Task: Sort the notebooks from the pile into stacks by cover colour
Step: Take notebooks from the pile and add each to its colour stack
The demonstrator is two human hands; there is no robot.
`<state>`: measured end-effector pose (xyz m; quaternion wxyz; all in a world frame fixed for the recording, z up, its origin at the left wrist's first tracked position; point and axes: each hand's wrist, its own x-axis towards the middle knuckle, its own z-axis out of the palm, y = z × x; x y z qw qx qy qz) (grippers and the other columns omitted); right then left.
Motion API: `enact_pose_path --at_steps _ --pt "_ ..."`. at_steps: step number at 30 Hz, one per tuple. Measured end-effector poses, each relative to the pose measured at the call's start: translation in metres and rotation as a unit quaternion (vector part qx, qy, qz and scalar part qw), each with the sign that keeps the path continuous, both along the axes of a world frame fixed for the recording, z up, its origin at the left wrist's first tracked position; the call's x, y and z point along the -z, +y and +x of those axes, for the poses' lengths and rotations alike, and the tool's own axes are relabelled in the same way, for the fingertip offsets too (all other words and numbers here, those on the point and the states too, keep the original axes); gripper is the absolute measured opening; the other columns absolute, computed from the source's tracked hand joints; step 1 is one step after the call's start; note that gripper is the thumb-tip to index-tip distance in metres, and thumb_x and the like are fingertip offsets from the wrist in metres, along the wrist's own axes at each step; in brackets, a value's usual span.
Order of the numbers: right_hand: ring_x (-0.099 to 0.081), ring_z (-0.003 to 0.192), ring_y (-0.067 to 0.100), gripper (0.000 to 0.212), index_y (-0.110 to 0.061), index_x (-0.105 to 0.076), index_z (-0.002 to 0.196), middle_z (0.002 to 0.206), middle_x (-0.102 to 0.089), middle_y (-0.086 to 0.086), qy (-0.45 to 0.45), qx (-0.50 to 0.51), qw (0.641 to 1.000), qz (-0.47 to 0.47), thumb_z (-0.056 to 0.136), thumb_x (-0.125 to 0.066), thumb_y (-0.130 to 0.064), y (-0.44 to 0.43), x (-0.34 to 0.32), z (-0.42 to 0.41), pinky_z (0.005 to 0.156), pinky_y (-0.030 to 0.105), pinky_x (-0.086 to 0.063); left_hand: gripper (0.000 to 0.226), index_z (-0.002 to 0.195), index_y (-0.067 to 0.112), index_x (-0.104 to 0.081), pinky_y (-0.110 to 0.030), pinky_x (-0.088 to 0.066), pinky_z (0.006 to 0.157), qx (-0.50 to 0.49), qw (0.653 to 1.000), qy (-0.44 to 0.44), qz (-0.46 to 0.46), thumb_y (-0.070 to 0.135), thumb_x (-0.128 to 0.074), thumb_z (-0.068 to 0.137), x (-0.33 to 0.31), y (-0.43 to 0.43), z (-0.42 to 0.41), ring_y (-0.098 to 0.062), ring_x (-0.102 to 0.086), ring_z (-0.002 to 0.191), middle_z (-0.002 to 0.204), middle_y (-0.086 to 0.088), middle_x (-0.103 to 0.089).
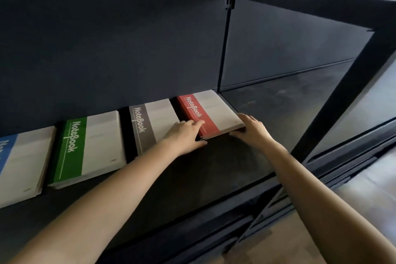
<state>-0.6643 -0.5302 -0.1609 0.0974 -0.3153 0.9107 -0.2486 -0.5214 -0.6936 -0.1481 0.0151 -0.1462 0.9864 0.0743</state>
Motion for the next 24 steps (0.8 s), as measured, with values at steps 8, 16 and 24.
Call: enact_pose_path --at_steps 8,16,24 --pt "-0.049 0.122 0.030 0.069 -0.018 -0.043 0.142 0.130 -0.056 0.011 0.028 0.019 0.999 -0.016 0.082 -0.073 -0.033 -0.008 0.010 -0.009 0.097 0.033 -0.040 0.075 0.147 0.017 -0.027 -0.039 -0.040 0.107 0.014 0.997 0.074 0.001 0.044 -0.064 0.088 0.016 -0.003 -0.009 -0.027 -0.051 0.125 0.140 -0.009 -0.051" --pt "-0.051 0.120 0.032 0.050 -0.013 -0.056 0.133 0.125 -0.062 0.015 0.017 0.044 0.998 -0.048 0.086 -0.069 -0.027 -0.007 0.017 -0.017 0.100 0.036 -0.041 0.072 0.148 0.023 -0.021 -0.043 -0.028 0.109 0.005 0.997 0.054 -0.047 0.052 -0.055 0.091 0.020 -0.008 -0.012 -0.030 -0.047 0.126 0.140 -0.004 -0.052" --pt "-0.049 0.119 0.034 0.047 -0.018 -0.048 0.139 0.129 -0.055 0.015 0.043 0.038 0.998 -0.003 0.094 -0.057 -0.030 -0.008 0.018 -0.013 0.094 0.041 -0.045 0.069 0.150 0.024 -0.012 -0.045 -0.024 0.111 -0.007 0.999 0.009 -0.048 0.050 -0.046 0.096 0.018 -0.003 -0.014 -0.033 -0.043 0.127 0.137 -0.010 -0.051"
